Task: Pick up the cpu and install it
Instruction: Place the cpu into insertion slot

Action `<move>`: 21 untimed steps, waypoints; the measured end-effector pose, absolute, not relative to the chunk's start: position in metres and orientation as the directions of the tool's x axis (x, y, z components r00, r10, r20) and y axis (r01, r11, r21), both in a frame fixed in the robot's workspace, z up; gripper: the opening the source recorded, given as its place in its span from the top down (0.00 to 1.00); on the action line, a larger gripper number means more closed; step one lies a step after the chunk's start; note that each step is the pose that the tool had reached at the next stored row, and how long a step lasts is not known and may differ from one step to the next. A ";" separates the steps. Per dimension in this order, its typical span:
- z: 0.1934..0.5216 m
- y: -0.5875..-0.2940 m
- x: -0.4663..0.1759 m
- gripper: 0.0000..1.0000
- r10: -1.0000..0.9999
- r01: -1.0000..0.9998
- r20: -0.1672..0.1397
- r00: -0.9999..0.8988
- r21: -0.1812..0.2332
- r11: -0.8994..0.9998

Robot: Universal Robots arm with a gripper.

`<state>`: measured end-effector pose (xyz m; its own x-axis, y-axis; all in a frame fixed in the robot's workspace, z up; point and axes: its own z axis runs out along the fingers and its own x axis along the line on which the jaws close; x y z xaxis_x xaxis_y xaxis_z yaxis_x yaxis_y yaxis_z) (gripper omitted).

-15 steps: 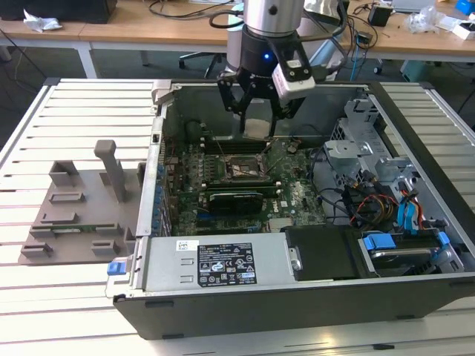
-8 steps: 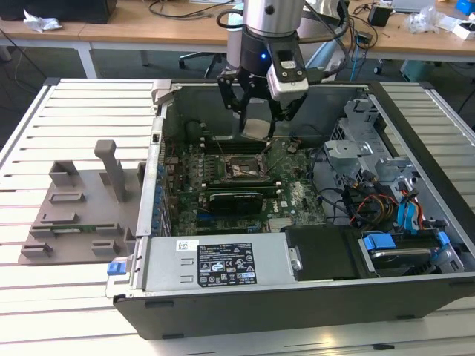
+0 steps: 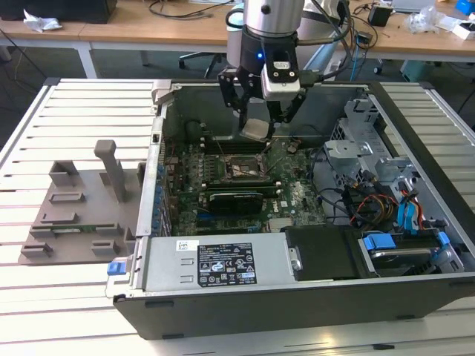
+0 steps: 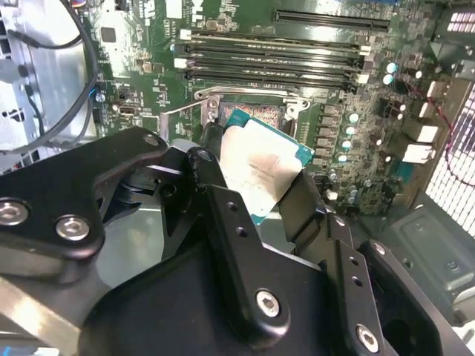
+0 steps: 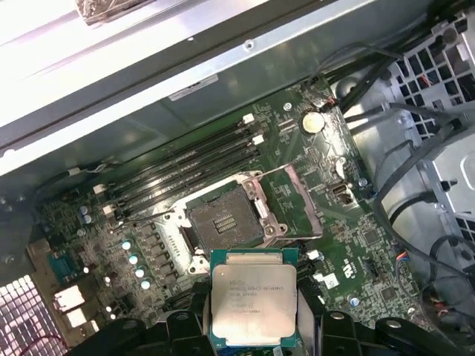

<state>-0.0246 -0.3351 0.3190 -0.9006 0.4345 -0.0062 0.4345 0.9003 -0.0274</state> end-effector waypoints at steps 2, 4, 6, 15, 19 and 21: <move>0.319 -0.335 -0.025 0.45 0.451 0.451 -0.006 -0.893 -0.027 0.892; 0.319 -0.335 -0.025 0.45 0.470 0.470 -0.006 -0.883 -0.027 0.882; 0.319 -0.335 -0.025 0.45 0.494 0.494 -0.006 -0.870 -0.027 0.869; 0.319 -0.335 -0.025 0.45 0.581 0.580 -0.006 -0.814 -0.027 0.814; 0.319 -0.335 -0.025 0.45 0.630 0.630 -0.006 -0.777 -0.027 0.776; 0.318 -0.335 -0.025 0.45 0.654 0.654 -0.006 -0.756 -0.027 0.756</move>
